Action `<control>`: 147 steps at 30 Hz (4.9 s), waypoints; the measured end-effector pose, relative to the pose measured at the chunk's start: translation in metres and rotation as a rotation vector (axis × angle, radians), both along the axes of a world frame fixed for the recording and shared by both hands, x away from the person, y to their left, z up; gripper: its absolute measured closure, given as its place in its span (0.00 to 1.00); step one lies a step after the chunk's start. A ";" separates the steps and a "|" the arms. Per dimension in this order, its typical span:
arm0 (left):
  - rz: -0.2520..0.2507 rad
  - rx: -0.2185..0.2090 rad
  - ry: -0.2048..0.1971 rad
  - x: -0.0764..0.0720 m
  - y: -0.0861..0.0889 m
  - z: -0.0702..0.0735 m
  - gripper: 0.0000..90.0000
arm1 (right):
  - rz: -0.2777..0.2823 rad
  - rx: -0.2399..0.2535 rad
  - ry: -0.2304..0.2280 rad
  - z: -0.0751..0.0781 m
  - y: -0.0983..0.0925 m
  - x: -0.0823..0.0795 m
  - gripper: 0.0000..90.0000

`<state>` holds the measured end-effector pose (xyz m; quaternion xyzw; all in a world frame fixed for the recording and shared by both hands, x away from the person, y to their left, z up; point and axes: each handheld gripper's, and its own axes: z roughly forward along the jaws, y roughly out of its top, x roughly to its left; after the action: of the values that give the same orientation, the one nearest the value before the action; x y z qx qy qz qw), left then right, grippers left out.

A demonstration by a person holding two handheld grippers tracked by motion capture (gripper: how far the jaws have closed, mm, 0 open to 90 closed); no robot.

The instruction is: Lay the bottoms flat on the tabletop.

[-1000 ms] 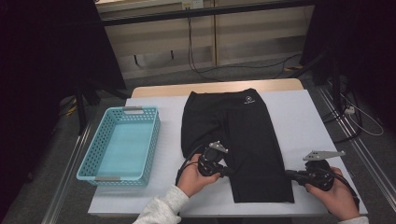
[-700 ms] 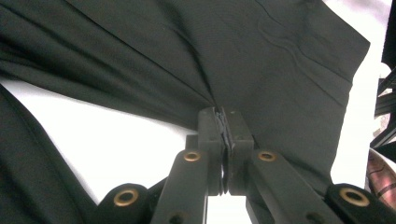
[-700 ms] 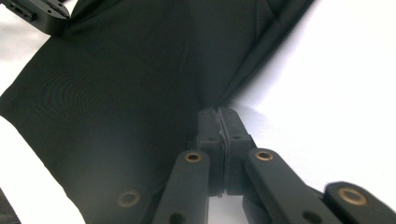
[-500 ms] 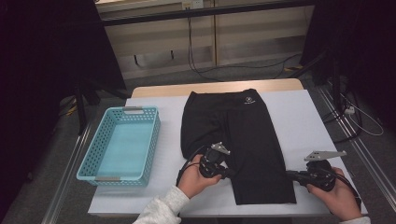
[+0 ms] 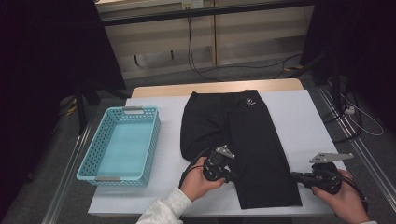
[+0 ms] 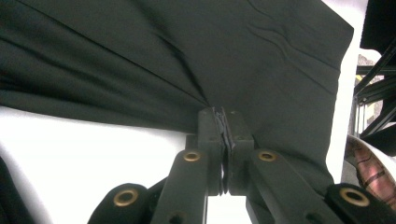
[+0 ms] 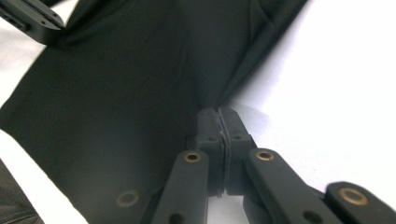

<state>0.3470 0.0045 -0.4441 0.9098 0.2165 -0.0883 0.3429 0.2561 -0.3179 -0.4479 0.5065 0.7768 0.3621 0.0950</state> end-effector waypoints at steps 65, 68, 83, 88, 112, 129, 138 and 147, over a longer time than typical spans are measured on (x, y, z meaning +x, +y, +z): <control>0.332 -0.023 -0.229 0.043 0.081 0.024 0.16 | -0.205 0.015 -0.047 -0.015 -0.002 0.148 1.00; 0.332 -0.028 -0.229 0.043 0.080 0.025 0.16 | -0.212 0.026 -0.037 -0.015 -0.007 0.147 1.00; 0.328 -0.024 -0.231 0.043 0.078 0.025 0.15 | -0.233 0.045 -0.015 -0.015 -0.028 0.140 0.99; 0.320 -0.020 -0.232 0.044 0.077 0.025 0.15 | -0.235 0.034 -0.009 -0.013 -0.032 0.138 0.99; 0.306 -0.019 -0.222 0.044 0.072 0.023 0.15 | -0.238 0.052 -0.012 -0.014 -0.045 0.129 0.85; 0.300 -0.028 -0.221 0.046 0.069 0.025 0.14 | -0.198 0.009 0.025 -0.007 -0.037 0.072 0.83; 0.286 -0.025 -0.216 0.045 0.064 0.024 0.14 | -0.174 -0.023 0.054 -0.004 -0.038 0.055 0.99; 0.285 -0.017 -0.207 0.044 0.064 0.021 0.14 | -0.176 -0.039 0.034 -0.003 -0.047 0.053 0.99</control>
<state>0.3914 0.0683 -0.4228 0.8713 0.3059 0.0535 0.3801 0.3094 -0.3651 -0.4513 0.5767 0.7377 0.3288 0.1231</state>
